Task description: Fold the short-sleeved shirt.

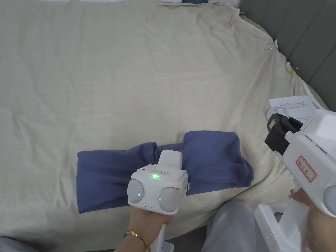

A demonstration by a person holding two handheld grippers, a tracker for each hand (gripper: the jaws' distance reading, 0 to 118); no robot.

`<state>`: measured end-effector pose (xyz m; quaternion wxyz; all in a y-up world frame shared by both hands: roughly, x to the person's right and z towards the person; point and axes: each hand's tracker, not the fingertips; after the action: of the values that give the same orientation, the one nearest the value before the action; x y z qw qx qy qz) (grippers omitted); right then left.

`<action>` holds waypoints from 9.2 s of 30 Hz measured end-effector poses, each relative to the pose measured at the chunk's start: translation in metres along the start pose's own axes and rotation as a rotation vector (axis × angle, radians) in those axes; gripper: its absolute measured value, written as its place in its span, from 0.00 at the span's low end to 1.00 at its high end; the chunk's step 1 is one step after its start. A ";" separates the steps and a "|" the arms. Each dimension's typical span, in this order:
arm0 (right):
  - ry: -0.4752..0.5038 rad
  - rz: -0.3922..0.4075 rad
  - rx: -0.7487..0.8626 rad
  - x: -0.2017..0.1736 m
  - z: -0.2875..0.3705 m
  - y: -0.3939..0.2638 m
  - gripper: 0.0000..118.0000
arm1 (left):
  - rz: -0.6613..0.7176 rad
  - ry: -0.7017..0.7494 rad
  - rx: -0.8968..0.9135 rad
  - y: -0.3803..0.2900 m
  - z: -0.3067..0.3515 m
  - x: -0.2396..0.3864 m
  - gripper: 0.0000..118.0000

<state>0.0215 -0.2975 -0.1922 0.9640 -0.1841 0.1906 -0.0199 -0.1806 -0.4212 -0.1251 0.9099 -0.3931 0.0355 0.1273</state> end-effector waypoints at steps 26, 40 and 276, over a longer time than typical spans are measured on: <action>0.095 0.023 -0.003 -0.041 -0.010 0.006 0.00 | 0.432 -0.199 0.007 0.013 0.120 -0.257 0.90; 0.074 0.031 -0.020 -0.035 -0.011 0.004 0.00 | 0.631 -0.294 -0.099 -0.010 0.076 -0.256 0.70; 0.262 0.128 0.051 -0.197 -0.059 0.035 0.00 | 0.274 1.164 0.208 0.094 0.300 -0.520 1.00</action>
<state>-0.1840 -0.2640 -0.1845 0.9346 -0.1426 0.3257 0.0129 -0.7174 -0.2480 0.1009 0.7500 -0.2990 0.5900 0.0032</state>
